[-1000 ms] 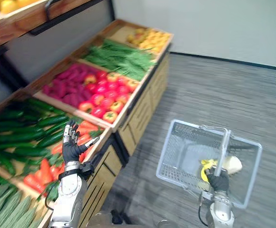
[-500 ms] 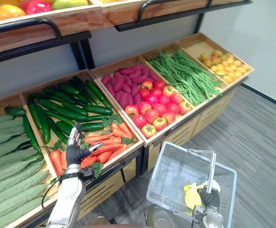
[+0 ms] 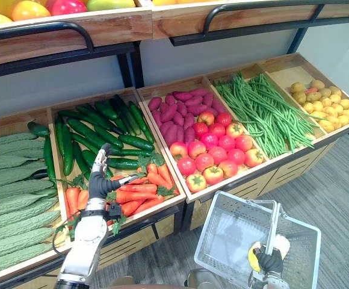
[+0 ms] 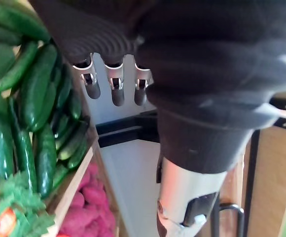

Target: Pick vegetable in the basket

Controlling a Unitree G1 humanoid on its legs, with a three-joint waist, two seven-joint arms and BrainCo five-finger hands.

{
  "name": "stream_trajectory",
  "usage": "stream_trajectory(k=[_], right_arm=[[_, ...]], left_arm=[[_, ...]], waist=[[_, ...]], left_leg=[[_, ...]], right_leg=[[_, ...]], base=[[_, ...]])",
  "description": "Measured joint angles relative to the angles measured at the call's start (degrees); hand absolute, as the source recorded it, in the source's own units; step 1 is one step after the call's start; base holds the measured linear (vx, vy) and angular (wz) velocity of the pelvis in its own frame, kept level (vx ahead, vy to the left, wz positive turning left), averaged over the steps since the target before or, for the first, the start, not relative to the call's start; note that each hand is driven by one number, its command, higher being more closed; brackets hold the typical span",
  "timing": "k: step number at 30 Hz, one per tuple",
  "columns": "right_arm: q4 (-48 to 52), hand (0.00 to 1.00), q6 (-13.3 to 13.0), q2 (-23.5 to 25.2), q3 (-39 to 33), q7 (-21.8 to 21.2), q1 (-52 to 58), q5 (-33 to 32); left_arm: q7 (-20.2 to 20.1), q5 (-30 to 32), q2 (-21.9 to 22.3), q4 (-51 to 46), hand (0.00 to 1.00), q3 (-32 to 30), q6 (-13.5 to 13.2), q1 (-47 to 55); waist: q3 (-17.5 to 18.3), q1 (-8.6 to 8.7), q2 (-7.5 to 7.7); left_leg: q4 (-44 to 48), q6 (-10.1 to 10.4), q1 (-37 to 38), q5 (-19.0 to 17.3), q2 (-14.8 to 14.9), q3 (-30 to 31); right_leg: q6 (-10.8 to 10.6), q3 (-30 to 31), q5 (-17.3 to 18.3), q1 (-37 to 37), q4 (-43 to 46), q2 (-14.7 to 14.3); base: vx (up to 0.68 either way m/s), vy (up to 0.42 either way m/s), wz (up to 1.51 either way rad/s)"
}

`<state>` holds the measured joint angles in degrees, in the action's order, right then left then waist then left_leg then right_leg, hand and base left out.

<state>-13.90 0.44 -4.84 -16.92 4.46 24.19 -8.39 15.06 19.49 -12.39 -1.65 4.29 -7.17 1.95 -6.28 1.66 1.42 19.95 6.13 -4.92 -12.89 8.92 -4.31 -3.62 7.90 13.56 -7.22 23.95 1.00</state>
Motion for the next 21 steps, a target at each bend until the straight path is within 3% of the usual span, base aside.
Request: stream_trajectory(k=[8,17,21], right_arm=[[1.8,1.00,-0.1,-2.6,1.6,-0.9,-0.2,0.0],[1.8,1.00,-0.2,-3.7,2.3,-0.6,-2.9,0.0],[1.8,1.00,-0.2,-3.7,2.7,0.5,-5.1,-0.3]], left_arm=[[0.0,10.3,-3.7,13.8,0.00,2.8,2.0,-6.3],[0.0,12.9,-0.9,25.2,0.00,6.0,4.3,-11.6],[0.6,17.5,0.6,29.1,0.00,8.2,4.5,-16.4]], waist=[[0.0,0.78,0.20],[-1.8,0.85,0.86],[-4.3,0.81,0.97]], left_leg=[[-4.2,-0.7,-1.6,2.9,-1.9,-0.8],[-5.3,-0.5,-4.6,4.7,-2.0,-2.0],[-5.5,-0.6,-5.4,5.2,-2.1,-2.6]], right_leg=[[-0.4,0.2,-1.8,-2.4,-2.2,1.9],[0.0,0.9,-3.0,-6.5,-2.2,1.9],[-0.3,1.5,-3.8,-7.5,-2.2,1.9]], base=[[-0.02,0.028,0.03],[-0.02,-0.004,-0.05],[-0.07,-0.005,-0.04]])
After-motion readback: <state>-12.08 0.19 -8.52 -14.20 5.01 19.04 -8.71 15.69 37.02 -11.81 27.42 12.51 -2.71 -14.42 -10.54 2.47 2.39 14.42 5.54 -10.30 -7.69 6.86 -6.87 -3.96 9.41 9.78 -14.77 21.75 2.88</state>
